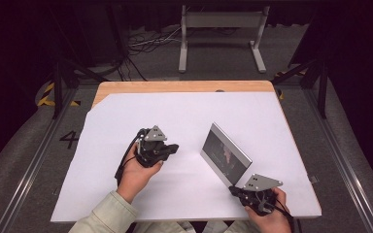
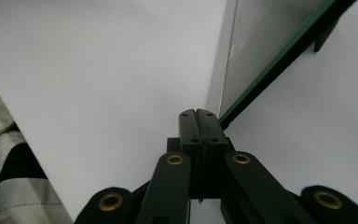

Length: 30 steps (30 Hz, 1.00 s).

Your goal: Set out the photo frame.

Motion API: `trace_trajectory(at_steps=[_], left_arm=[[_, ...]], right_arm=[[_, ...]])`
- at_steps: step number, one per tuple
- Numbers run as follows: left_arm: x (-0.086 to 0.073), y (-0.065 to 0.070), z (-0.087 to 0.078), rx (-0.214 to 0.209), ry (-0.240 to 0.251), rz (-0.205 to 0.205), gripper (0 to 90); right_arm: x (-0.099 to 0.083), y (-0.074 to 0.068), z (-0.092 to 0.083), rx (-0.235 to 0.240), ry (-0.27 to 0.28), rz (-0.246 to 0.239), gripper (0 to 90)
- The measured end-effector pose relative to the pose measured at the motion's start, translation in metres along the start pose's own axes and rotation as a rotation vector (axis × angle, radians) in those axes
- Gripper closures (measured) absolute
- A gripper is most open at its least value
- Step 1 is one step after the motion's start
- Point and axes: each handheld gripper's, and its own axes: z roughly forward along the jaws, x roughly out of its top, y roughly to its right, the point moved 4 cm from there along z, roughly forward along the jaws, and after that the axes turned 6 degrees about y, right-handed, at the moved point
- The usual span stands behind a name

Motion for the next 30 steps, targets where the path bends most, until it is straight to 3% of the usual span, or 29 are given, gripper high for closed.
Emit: trace_trajectory(at_steps=[17, 30], left_arm=[[-0.004, -0.002, -0.003, 0.010, -0.009, -0.002, 89.6], [-0.011, -0.008, -0.010, 0.035, -0.013, -0.020, 89.5]], right_arm=[[-0.001, 0.038, -0.004, -0.072, -0.001, 0.075, 90.0], [0.004, 0.072, 0.008, -0.114, -0.036, 0.107, 90.0]])
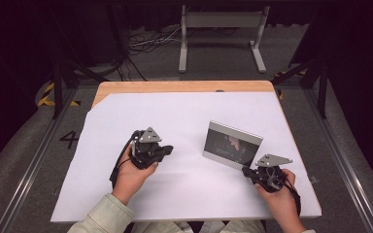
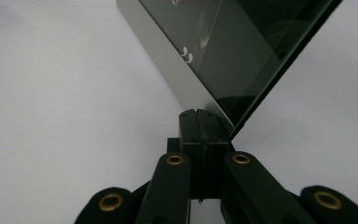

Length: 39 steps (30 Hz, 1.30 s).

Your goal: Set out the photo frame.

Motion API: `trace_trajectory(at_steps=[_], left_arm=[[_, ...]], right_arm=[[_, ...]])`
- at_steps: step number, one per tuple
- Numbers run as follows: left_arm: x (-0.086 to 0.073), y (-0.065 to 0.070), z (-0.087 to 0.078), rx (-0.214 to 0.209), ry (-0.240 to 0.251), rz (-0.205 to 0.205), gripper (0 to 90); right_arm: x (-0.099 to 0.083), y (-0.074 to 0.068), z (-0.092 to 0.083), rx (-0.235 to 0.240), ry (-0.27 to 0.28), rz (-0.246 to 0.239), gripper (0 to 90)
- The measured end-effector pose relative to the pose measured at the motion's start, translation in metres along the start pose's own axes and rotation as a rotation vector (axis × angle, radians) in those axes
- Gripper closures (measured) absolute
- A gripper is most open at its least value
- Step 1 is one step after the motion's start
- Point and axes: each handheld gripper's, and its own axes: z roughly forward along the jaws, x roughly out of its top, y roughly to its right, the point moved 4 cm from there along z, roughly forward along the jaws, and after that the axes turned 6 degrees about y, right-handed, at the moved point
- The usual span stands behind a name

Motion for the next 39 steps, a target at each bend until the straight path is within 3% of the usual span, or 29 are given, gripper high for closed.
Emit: trace_trajectory(at_steps=[23, 33, 39], left_arm=[[-0.015, -0.005, -0.008, 0.031, -0.031, -0.008, 89.2], [-0.017, -0.005, -0.008, 0.028, -0.036, -0.005, 88.6], [-0.016, 0.000, -0.016, 0.017, -0.025, 0.002, 86.6]], right_arm=[[0.011, 0.048, 0.012, -0.079, 0.003, 0.074, 90.0], [0.012, 0.051, 0.013, -0.077, 0.011, 0.092, 90.0], [0.030, 0.040, -0.010, -0.037, 0.078, 0.071, 89.5]])
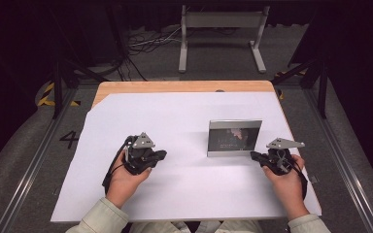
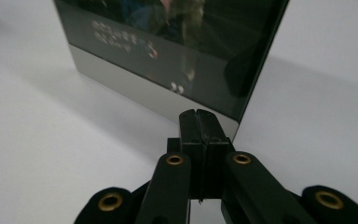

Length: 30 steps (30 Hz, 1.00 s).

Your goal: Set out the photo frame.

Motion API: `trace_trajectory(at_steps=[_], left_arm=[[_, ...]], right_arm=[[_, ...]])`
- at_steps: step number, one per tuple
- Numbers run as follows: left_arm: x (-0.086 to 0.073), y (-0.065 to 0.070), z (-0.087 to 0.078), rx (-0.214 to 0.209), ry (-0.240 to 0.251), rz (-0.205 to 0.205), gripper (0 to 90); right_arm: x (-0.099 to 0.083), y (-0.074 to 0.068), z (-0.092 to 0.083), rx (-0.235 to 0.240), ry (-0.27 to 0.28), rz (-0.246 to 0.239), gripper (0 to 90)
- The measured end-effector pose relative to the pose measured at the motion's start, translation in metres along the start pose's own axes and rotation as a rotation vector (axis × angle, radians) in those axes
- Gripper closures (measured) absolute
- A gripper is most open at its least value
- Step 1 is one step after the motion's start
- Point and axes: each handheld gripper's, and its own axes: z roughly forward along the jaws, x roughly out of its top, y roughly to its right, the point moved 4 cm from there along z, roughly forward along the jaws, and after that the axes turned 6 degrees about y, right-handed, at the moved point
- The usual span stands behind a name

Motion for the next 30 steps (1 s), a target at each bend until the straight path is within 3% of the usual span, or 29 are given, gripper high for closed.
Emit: trace_trajectory(at_steps=[9, 13, 24, 28, 30], left_arm=[[-0.002, 0.001, -0.028, -0.004, 0.026, 0.009, 73.0], [-0.011, -0.003, -0.041, 0.029, 0.025, 0.007, 65.1], [-0.045, -0.020, -0.076, 0.091, 0.064, -0.007, 53.0], [-0.060, -0.027, -0.086, 0.124, 0.070, -0.042, 51.0], [-0.071, -0.032, -0.088, 0.122, 0.075, -0.083, 50.2]], right_arm=[[0.022, -0.001, -0.041, 0.048, 0.102, -0.043, 54.6], [0.020, 0.005, -0.056, 0.066, 0.121, -0.069, 45.5], [0.001, 0.021, -0.082, 0.080, 0.174, -0.076, 36.2], [-0.006, 0.024, -0.084, 0.086, 0.183, -0.061, 36.2], [-0.010, 0.025, -0.084, 0.100, 0.196, -0.050, 36.1]])
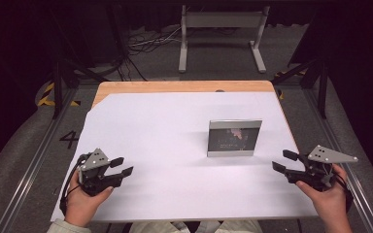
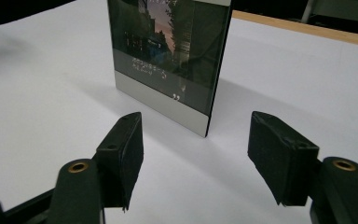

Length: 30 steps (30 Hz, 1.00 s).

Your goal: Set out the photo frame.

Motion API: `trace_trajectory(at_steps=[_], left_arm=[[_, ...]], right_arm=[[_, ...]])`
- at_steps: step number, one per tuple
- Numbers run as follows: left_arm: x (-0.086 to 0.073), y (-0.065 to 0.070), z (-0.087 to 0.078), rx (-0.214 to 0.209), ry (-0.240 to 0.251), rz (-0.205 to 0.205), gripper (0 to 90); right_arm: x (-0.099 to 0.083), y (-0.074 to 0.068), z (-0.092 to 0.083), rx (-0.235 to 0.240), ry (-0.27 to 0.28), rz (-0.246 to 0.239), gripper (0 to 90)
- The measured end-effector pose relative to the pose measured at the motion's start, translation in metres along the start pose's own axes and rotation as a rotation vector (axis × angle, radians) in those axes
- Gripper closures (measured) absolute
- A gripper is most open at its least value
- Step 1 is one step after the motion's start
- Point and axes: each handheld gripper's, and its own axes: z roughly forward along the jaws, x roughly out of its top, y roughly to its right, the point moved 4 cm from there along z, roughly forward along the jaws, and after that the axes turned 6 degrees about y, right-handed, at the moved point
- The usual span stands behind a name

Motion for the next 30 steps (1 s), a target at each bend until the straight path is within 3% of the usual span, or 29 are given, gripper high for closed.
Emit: trace_trajectory(at_steps=[4, 7, 14, 18, 30], left_arm=[[-0.010, -0.009, 0.000, 0.004, 0.024, -0.007, 47.9], [-0.012, -0.012, 0.005, -0.045, 0.060, -0.050, 44.2], [-0.017, -0.010, 0.014, -0.024, 0.050, 0.019, 44.0], [-0.020, -0.008, 0.019, -0.024, 0.056, 0.014, 43.3], [-0.021, -0.006, 0.024, -0.028, 0.027, 0.016, 42.9]], right_arm=[[-0.008, 0.004, 0.003, 0.027, 0.013, 0.008, 36.4], [-0.017, 0.009, 0.009, 0.022, 0.012, 0.018, 37.5], [-0.039, 0.019, 0.020, -0.002, -0.005, 0.069, 36.8], [-0.045, 0.018, 0.027, -0.005, -0.021, 0.074, 35.9], [-0.042, 0.003, 0.042, 0.008, -0.069, 0.051, 34.1]])
